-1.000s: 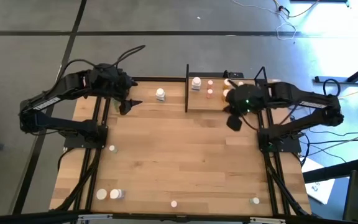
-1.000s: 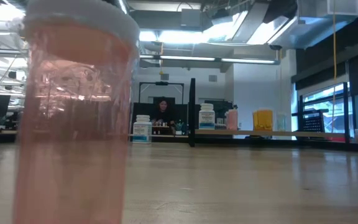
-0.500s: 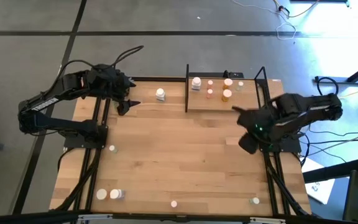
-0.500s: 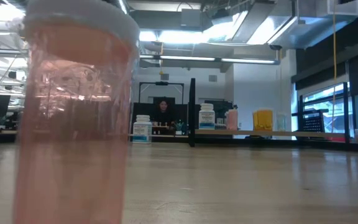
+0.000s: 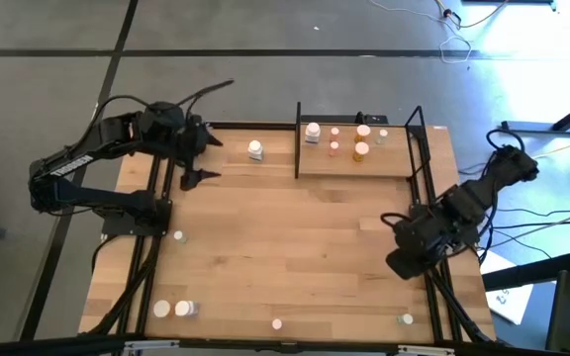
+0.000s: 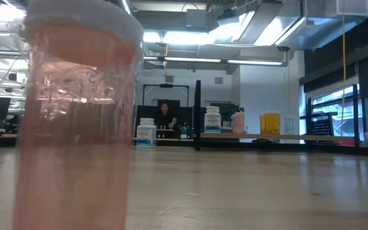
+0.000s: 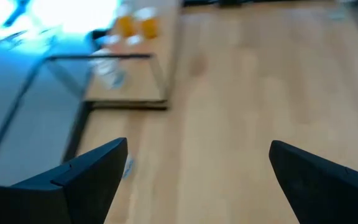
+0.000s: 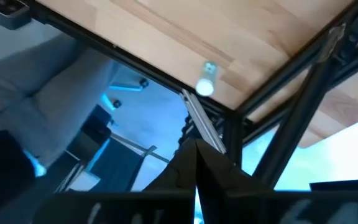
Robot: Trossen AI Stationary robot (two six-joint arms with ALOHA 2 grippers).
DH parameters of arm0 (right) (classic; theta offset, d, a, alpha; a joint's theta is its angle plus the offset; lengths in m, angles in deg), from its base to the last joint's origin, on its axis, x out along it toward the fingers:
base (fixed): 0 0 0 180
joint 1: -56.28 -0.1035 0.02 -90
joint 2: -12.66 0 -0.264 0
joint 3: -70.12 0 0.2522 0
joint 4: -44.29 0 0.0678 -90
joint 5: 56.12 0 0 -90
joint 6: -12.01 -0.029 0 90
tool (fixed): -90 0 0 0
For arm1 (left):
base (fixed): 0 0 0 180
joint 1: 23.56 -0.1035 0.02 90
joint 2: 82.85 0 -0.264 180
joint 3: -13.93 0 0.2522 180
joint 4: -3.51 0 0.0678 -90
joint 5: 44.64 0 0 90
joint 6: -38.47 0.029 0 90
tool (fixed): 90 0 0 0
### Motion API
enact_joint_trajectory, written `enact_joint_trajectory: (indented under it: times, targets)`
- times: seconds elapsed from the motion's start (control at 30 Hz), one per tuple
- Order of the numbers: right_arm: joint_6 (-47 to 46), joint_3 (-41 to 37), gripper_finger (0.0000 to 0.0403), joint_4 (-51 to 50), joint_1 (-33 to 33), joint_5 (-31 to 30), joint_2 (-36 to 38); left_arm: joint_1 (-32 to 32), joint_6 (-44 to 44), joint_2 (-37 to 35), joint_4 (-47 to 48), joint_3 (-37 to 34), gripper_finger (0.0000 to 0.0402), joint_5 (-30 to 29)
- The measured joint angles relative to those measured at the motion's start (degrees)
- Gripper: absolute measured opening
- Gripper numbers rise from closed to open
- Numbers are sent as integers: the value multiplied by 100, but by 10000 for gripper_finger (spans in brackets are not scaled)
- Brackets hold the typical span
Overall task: Pick and place medicine bottles onto shelf by color
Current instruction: Put the right blue pill bottle on the shelf aligned with the other blue pill bottle
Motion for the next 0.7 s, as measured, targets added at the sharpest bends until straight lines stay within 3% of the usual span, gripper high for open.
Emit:
enact_joint_trajectory:
  times: [0.17, 0.43, 0.7]
  targets:
    - [-101, 0, 18, -10, -311, -43, -165, 2, 424, 2, -1, -1, 387, 704]
    - [-119, -2, 56, 1, -441, -2, -391, 1, 488, 4, -1, -1, 387, 735]
    - [53, -4, 130, -314, -564, 16, -524, 1, 141, 4, -79, -3, 387, 701]
